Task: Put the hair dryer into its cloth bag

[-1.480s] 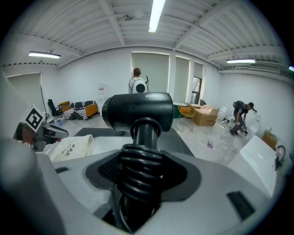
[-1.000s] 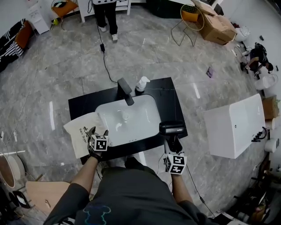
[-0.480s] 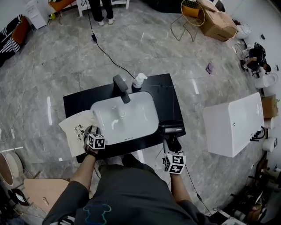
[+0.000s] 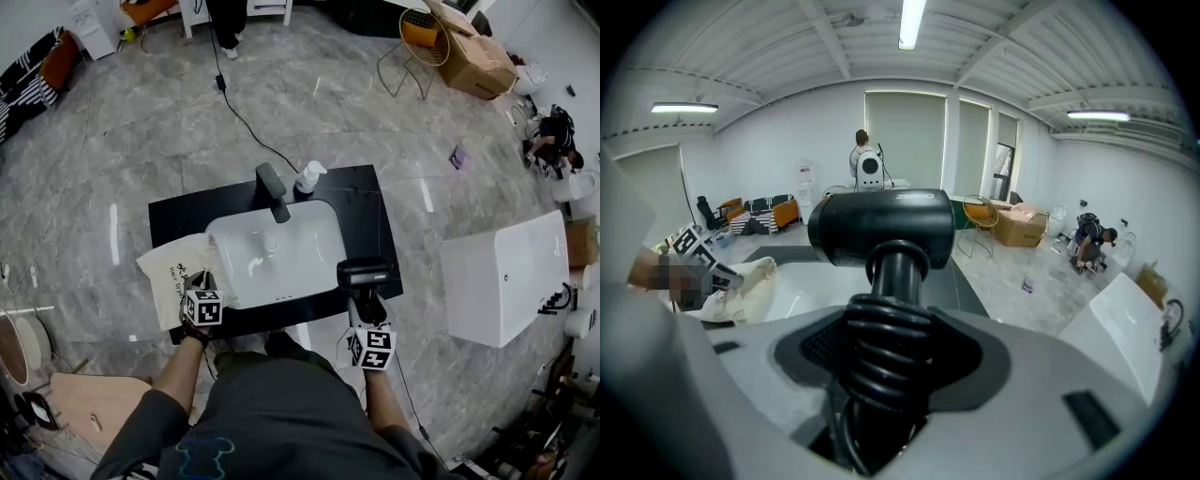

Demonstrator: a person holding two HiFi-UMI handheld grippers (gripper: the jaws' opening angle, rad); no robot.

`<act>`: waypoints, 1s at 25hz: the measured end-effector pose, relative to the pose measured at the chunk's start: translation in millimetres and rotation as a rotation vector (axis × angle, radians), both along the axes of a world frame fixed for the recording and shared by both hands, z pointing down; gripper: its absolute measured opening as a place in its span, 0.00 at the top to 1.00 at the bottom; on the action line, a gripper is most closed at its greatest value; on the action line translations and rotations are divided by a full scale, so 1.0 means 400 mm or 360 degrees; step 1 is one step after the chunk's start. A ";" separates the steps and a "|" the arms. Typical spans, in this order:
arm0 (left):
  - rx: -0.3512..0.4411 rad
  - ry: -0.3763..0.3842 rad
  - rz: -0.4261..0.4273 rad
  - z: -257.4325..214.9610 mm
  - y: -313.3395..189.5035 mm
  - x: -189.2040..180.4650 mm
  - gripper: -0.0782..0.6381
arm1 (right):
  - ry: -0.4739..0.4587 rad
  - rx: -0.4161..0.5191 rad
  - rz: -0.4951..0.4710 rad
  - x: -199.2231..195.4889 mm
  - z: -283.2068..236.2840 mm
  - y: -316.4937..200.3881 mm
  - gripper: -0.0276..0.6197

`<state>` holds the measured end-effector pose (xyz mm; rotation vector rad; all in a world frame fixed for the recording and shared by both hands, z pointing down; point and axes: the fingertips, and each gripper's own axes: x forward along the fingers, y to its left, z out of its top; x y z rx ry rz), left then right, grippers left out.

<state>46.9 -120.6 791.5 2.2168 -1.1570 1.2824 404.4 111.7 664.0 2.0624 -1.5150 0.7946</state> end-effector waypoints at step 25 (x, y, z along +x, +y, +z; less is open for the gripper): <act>0.0101 0.0350 0.0025 -0.198 -0.003 -0.062 0.85 | -0.0013 -0.0115 -0.0502 -0.181 0.093 -0.203 0.59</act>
